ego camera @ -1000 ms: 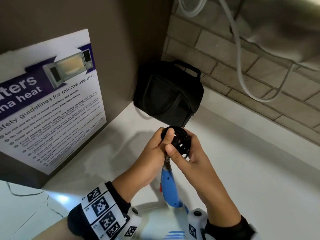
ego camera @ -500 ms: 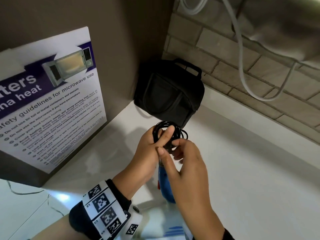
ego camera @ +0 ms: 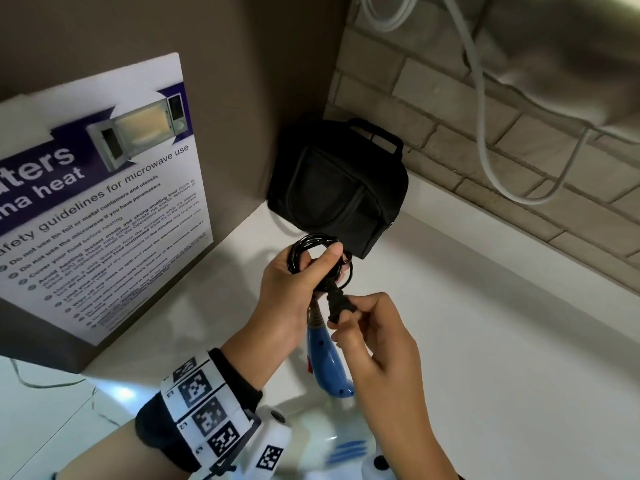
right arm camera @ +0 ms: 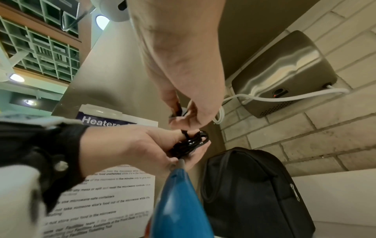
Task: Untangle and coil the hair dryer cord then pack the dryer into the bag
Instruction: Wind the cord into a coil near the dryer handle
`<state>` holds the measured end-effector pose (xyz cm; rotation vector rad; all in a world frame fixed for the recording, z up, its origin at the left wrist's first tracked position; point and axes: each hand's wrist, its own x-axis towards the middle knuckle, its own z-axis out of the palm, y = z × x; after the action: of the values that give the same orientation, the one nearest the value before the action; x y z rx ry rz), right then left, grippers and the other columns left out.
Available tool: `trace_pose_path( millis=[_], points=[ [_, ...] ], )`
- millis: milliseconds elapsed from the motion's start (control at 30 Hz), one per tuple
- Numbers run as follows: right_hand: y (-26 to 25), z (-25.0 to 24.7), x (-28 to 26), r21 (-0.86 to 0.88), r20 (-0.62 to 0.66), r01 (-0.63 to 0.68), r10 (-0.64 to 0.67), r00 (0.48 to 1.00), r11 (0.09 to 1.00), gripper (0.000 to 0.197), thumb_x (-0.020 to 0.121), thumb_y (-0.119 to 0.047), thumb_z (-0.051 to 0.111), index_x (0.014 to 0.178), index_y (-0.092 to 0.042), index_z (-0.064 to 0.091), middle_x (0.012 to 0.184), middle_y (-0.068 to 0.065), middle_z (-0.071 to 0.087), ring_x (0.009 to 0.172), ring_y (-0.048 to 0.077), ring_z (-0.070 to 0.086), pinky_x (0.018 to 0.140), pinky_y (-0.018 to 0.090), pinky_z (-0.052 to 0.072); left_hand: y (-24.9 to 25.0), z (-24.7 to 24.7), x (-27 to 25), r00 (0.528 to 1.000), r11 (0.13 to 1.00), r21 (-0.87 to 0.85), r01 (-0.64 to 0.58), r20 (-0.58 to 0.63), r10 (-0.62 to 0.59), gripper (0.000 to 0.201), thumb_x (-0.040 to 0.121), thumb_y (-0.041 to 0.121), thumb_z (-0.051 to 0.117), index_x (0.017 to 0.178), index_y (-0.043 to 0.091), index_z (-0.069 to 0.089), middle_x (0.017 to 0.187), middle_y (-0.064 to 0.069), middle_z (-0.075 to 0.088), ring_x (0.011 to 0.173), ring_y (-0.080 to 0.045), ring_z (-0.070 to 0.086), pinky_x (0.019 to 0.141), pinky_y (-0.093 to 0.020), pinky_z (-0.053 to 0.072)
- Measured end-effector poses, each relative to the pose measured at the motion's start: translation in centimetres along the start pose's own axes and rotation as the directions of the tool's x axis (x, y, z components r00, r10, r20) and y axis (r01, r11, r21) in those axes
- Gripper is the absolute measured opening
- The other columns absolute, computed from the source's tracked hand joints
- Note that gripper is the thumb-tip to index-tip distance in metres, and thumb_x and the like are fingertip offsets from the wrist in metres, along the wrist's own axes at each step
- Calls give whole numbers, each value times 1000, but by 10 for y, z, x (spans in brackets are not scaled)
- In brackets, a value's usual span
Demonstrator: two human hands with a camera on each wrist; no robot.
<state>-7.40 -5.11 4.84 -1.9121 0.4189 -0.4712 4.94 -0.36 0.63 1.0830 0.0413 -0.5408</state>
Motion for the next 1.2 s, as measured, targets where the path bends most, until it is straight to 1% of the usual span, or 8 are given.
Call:
trace_pose_path(
  millis=[300,433,533,667,900,1000,1133,1200],
  points=[
    [25,-4,-34,175,221,-234,194,956,956,21,79,-16,52,99,-11,51,95,14,70,87,20,67,86,42,52,12,2,6,999,999,15,-31,21,31,11,84,18,70,89,9,73,86,-5,77,92,-21,73,87,-30,53],
    [21,-9,-10,393,360,-459,326,874,796,40,71,2,40,109,-7,48,84,9,74,79,19,70,69,29,55,14,8,0,993,998,58,35,114,-41,22,85,27,68,99,11,74,99,-5,76,97,-12,70,84,-22,52],
    [8,-8,7,422,366,-551,421,830,720,20,85,-5,53,103,-13,59,73,7,72,69,21,69,61,31,57,18,9,-8,991,992,123,-6,136,-10,30,77,33,74,98,11,74,100,-3,76,101,-12,69,91,-24,49],
    [4,0,13,340,248,-481,417,875,808,36,84,-47,61,100,-15,66,98,23,67,89,37,65,82,44,56,15,10,-16,989,992,125,-14,151,-5,49,67,37,80,102,4,69,105,-14,73,102,-24,68,89,-29,53],
    [3,-7,16,315,252,-452,386,887,834,16,95,-14,51,89,-6,63,71,6,60,70,22,57,70,28,51,28,1,-5,958,984,180,4,282,-55,54,64,28,82,106,-2,67,107,-29,67,95,-26,67,93,-36,52],
    [1,-13,12,286,256,-418,352,901,862,31,99,-14,43,78,-18,65,57,-7,53,59,12,50,64,18,45,33,1,0,974,992,117,48,215,-73,46,62,25,82,100,1,71,99,-18,74,100,-29,69,93,-34,53],
    [-2,-7,1,233,218,-295,246,945,927,27,96,-29,42,80,-22,63,56,-3,47,63,33,51,66,20,43,25,8,-1,996,998,60,19,84,-24,20,75,16,76,90,4,72,88,-10,77,92,-26,73,93,-38,52],
    [-2,-4,-11,152,217,-222,186,958,963,24,88,-37,42,80,-24,61,55,-6,46,56,18,46,59,17,38,20,9,-1,999,999,51,-14,39,12,17,79,14,74,89,1,72,81,-11,76,84,-25,73,89,-38,55]
  ],
)
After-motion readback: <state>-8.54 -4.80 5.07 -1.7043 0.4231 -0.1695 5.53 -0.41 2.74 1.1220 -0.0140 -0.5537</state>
